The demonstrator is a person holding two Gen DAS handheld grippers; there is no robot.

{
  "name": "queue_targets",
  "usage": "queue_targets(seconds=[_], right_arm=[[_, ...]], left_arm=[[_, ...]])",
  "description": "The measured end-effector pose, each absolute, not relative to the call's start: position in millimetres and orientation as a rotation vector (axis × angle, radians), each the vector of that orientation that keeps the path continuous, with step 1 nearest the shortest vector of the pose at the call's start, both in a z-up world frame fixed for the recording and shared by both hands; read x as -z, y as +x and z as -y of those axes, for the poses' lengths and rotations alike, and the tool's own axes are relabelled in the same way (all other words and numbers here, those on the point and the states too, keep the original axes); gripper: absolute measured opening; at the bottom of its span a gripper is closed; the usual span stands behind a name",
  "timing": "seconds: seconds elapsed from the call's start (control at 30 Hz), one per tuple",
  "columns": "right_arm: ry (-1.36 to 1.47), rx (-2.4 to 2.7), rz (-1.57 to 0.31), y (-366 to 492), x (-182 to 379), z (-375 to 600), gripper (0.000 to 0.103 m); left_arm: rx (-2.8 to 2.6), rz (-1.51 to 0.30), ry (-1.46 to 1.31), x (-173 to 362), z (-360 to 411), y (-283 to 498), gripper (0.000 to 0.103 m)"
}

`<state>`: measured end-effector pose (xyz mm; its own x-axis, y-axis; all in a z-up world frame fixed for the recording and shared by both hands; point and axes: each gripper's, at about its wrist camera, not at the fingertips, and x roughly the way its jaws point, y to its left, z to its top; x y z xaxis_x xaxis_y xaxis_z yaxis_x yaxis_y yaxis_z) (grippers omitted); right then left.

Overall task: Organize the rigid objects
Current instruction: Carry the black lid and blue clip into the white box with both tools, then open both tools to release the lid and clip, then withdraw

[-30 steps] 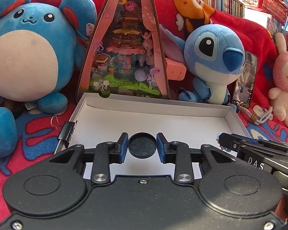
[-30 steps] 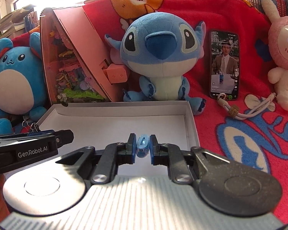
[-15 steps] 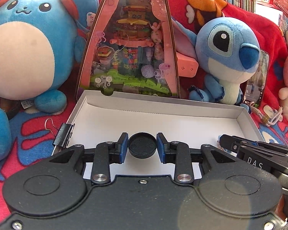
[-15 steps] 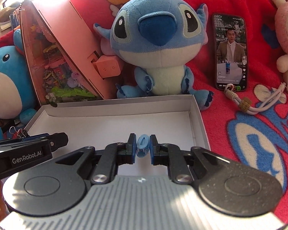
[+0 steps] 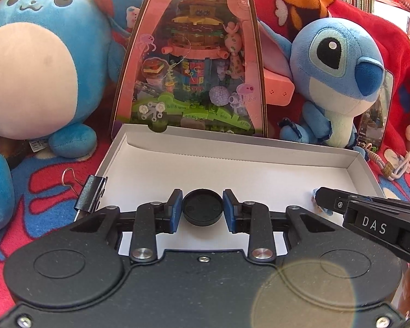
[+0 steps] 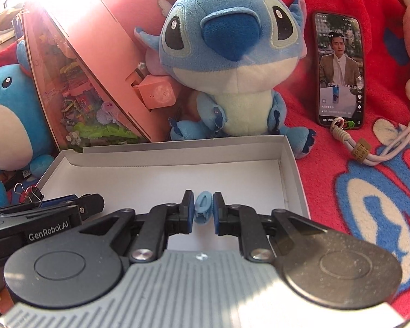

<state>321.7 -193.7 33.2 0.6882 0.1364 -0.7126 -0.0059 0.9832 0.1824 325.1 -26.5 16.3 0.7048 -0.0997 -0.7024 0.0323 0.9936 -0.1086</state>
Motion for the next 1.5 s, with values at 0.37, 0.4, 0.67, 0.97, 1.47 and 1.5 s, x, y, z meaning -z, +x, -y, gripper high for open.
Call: queue_targets(seconds=[0.37, 0.4, 0.67, 0.97, 1.47, 1.5], right_arm=[[0.179, -0.065, -0.817, 333, -30, 194, 0.018], [0.17, -0.065, -0.817, 334, -30, 193, 0.018], [0.151, -0.057, -0.809, 340, -28, 190, 0.018], [0.146, -0.051, -0.811, 343, -27, 191, 0.019], [0.183, -0.039, -0.8, 333, -29, 199, 0.044], [0.18, -0.042, -0.797, 331, -31, 199, 0.045]], left_arm=[[0.07, -0.796, -0.1, -12, 29, 338, 0.03], [0.069, -0.795, -0.095, -12, 30, 338, 0.03], [0.064, -0.791, -0.077, -10, 31, 342, 0.031], [0.062, -0.79, -0.081, -10, 31, 342, 0.031], [0.042, -0.792, -0.056, -19, 32, 336, 0.062], [0.042, -0.789, -0.061, -21, 30, 333, 0.066]])
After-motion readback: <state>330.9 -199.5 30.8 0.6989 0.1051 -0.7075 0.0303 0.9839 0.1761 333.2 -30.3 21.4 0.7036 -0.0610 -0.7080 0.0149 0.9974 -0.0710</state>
